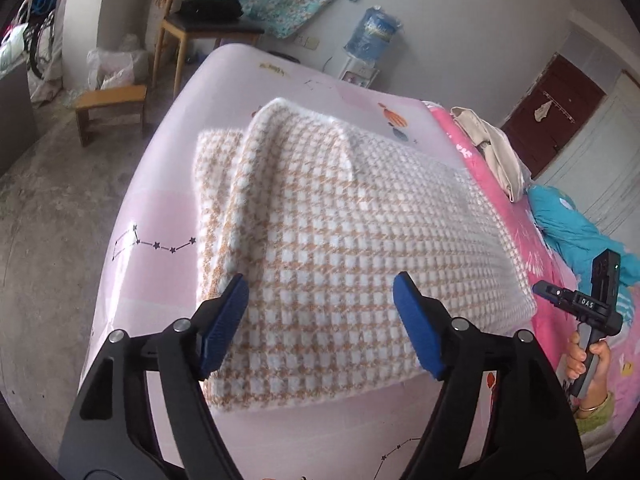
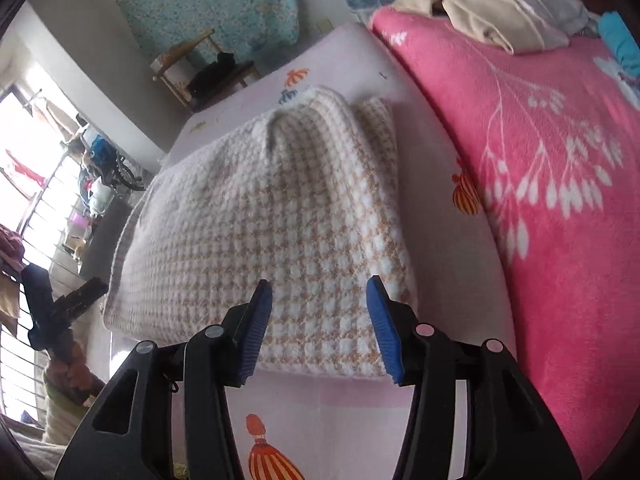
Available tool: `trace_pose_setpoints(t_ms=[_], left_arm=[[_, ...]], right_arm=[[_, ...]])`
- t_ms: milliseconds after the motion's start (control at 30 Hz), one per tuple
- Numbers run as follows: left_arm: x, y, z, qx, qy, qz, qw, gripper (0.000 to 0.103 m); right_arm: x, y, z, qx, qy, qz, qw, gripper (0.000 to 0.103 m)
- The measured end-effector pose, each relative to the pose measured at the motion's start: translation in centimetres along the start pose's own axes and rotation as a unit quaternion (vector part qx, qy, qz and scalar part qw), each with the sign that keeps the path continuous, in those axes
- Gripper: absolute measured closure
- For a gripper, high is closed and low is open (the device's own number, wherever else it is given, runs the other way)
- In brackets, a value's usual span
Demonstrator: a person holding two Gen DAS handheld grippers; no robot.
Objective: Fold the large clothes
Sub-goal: 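Lift the coat edge with both grippers and fold it over the bundle, then open both grippers and pull them back from the folded coat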
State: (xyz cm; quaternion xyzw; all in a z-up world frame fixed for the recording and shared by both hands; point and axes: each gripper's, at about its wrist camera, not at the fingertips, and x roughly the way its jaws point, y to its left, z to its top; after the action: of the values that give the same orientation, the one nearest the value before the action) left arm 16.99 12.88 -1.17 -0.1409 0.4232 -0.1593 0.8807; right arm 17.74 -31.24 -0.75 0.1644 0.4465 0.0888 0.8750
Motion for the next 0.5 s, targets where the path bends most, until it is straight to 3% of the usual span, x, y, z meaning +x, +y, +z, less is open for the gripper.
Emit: trace_pose_setpoints(t_ms=[67, 200, 267, 367, 500], left_arm=[[-0.1, -1.4, -0.6, 0.033, 0.003, 0.011, 0.9994, 0.03], [3.1, -1.6, -2.3, 0.061, 0.046, 0.105, 0.9916, 0.026], [2.6, -1.7, -2.7, 0.065, 0.037, 0.115, 0.9905, 0.027], [0.5, -3.9, -2.4, 0.084, 0.004, 0.106, 0.9908, 0.025], [1.0, -7.1, -2.1, 0.123, -0.008, 0.111, 0.9861, 0.022]], right_arm=[[0.0, 1.5, -0.7, -0.037, -0.008, -0.018, 0.999, 0.049], [3.5, 0.6, -2.2, -0.029, 0.045, -0.082, 0.995, 0.044], [2.6, 1.2, -2.1, -0.027, 0.035, -0.098, 0.994, 0.045], [0.3, 4.9, -1.8, -0.083, -0.018, -0.11, 0.99, 0.044], [1.3, 9.4, -1.8, -0.143, -0.043, -0.107, 0.983, 0.032]])
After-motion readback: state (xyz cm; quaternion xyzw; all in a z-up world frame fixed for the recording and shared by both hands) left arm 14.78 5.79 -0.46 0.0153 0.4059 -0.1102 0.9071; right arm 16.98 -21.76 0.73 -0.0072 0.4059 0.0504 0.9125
